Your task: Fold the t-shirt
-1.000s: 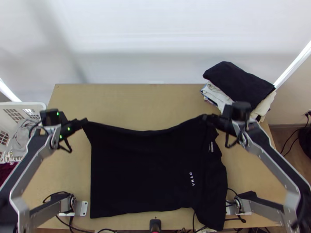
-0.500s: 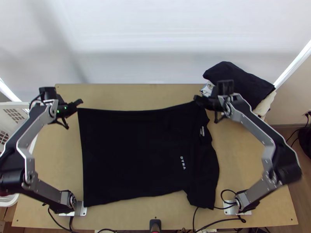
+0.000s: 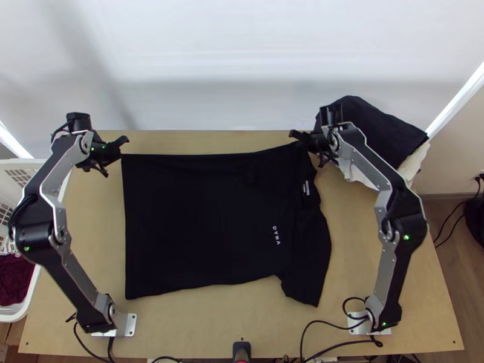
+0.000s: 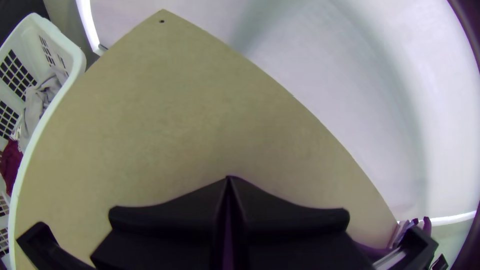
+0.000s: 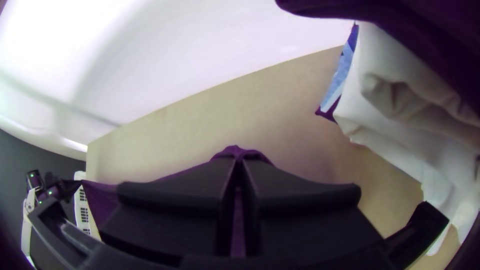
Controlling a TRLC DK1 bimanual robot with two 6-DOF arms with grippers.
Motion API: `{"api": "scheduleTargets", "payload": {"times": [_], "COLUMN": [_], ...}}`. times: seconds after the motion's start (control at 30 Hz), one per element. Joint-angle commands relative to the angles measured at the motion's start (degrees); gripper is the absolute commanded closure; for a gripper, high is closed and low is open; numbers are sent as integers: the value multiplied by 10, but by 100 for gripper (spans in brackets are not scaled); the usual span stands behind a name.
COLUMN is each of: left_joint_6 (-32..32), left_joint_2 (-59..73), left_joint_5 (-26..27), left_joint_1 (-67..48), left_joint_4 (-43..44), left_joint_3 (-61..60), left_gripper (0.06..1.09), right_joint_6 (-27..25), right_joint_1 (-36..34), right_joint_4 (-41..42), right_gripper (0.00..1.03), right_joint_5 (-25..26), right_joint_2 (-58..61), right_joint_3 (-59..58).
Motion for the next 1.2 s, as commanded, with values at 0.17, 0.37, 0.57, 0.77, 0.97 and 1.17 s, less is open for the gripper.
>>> {"api": "scheduleTargets", "payload": {"times": [0.17,0.37,0.57,0.77,0.97,1.17], "left_joint_6": [-22,-16,1,15,32,41], "left_joint_2": [25,-22,-68,-115,-152,-183], "left_joint_5": [14,47,74,92,101,102], "left_joint_1": [6,7,7,15,27,35], "left_joint_4": [-58,-125,-134,-140,-132,-104], "left_joint_3": [52,48,14,-29,-93,-164], "left_gripper": [105,105,105,105,105,105], "right_joint_6": [-5,-4,-8,-29,-49,-63], "right_joint_1": [-1,-2,-2,-2,-6,-12], "right_joint_4": [-59,-104,-131,-146,-146,-143], "right_gripper": [100,100,100,100,100,100], "right_joint_5": [10,9,9,9,9,10], "right_joint_2": [49,22,-4,-38,-76,-108], "right_joint_3": [101,108,105,74,19,-41]}}
